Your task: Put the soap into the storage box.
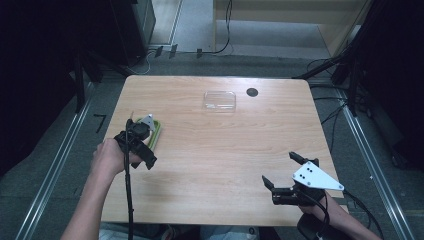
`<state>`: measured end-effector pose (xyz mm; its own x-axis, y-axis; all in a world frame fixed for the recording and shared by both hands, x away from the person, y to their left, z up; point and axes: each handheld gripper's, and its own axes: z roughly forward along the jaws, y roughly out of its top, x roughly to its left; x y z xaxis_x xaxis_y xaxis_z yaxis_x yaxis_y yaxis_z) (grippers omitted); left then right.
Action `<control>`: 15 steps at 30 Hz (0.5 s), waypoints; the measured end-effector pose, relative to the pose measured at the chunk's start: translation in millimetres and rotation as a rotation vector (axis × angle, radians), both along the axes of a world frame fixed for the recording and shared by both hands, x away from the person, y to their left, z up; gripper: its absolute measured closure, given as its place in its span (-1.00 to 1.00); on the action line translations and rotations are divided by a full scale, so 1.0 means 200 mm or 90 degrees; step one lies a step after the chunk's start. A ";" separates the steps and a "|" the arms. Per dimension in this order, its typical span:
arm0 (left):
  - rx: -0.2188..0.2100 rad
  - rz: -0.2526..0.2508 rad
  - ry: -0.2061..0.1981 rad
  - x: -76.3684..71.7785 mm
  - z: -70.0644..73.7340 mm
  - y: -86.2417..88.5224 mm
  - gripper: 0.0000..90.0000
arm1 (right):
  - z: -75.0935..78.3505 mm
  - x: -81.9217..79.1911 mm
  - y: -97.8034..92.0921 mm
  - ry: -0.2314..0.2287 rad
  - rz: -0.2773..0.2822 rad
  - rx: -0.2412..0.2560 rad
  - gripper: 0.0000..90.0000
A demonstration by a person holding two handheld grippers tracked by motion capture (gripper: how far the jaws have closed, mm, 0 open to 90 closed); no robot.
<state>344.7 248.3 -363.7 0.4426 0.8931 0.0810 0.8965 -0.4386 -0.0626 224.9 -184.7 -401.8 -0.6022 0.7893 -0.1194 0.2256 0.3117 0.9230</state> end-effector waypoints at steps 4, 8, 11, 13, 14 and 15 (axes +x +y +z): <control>0.000 -0.008 0.002 -0.06 -0.01 -0.01 -0.79 | 0.00 0.00 0.00 0.000 0.000 0.000 -1.00; -0.005 -0.010 0.003 -0.12 -0.02 0.00 -0.80 | 0.00 0.00 0.00 0.000 0.000 -0.001 -1.00; -0.005 -0.011 -0.003 -0.17 -0.03 0.00 -0.80 | 0.00 0.00 0.00 0.000 0.000 -0.002 -1.00; -0.007 -0.015 -0.002 -0.21 -0.04 0.00 -0.80 | 0.00 0.00 0.00 0.000 -0.001 -0.002 -1.00; -0.012 -0.015 -0.006 -0.23 -0.05 0.00 -0.80 | 0.00 0.00 0.00 0.000 -0.001 -0.002 -1.00; -0.013 -0.019 -0.003 -0.24 -0.06 0.00 -0.80 | 0.00 0.00 0.00 0.000 0.000 -0.002 -1.00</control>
